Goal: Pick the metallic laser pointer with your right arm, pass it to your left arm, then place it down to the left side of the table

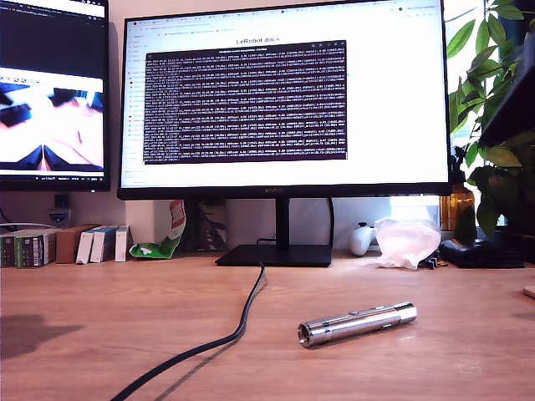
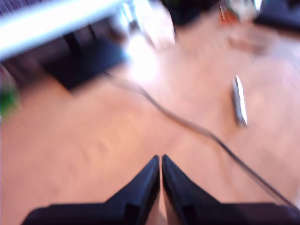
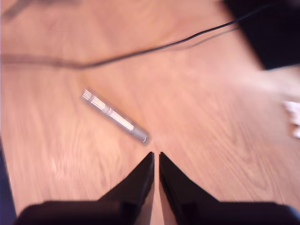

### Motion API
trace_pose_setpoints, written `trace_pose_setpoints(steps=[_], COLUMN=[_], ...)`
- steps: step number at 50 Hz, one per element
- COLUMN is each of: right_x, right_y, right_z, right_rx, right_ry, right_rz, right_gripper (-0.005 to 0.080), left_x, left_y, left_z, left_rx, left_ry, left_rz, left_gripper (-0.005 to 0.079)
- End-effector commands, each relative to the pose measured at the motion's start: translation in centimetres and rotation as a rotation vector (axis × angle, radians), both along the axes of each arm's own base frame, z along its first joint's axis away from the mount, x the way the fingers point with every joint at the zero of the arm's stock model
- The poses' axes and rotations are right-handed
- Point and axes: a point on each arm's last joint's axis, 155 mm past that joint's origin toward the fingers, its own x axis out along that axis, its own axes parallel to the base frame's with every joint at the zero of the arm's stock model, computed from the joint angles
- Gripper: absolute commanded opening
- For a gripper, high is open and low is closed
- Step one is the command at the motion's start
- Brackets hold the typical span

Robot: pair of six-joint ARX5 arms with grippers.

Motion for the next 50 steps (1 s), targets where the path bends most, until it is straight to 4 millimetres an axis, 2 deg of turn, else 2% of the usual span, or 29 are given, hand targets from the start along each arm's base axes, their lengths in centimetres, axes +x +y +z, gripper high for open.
trace_pose_setpoints(steps=[1,6,12,24,29,34,36,40,44,50], right_x=[-0.1,0.0,-0.3,-1.6,-1.4,-0.1,0.4,1.0,1.5,1.4], right_y=[0.3,1.0,3.0,5.6,6.4,7.7,8.1,8.7,8.5,8.0], right_z=[-1.2,-2.7,-4.5,-8.0,-8.7,-8.6,-8.5,-8.7,-9.2,-10.2], right_rx=[-0.075,-0.206,-0.298,-0.378,-0.398,-0.380,-0.371,-0.367,-0.394,-0.424], right_ry=[0.047,0.090,0.138,0.206,0.185,0.118,0.095,0.071,0.065,0.090], right_rz=[0.052,0.151,0.267,0.405,0.425,0.430,0.428,0.423,0.412,0.408], right_gripper=[-0.0012,-0.0012,-0.0012,-0.0013,-0.0013,-0.0010,0.0012,0.0114,0.0206,0.0254], left_x=[-0.3,-0.4,-0.4,-0.4,-0.4,-0.4,-0.4,-0.5,-0.5,-0.5], left_y=[-0.1,-0.4,-0.6,-0.9,-0.9,-0.9,-0.9,-0.9,-0.9,-0.9], left_z=[-0.9,-1.9,-2.1,-1.9,-1.8,-1.9,-1.9,-1.9,-1.9,-1.9], left_rx=[0.014,0.016,0.016,0.015,0.015,0.015,0.015,0.014,0.013,0.013], left_ry=[0.034,0.082,0.089,0.078,0.077,0.082,0.081,0.085,0.088,0.089], left_rz=[-0.022,-0.034,-0.044,-0.054,-0.054,-0.054,-0.054,-0.053,-0.052,-0.052], left_gripper=[-0.0020,-0.0020,-0.0020,-0.0020,-0.0019,-0.0020,-0.0020,-0.0019,-0.0019,-0.0019])
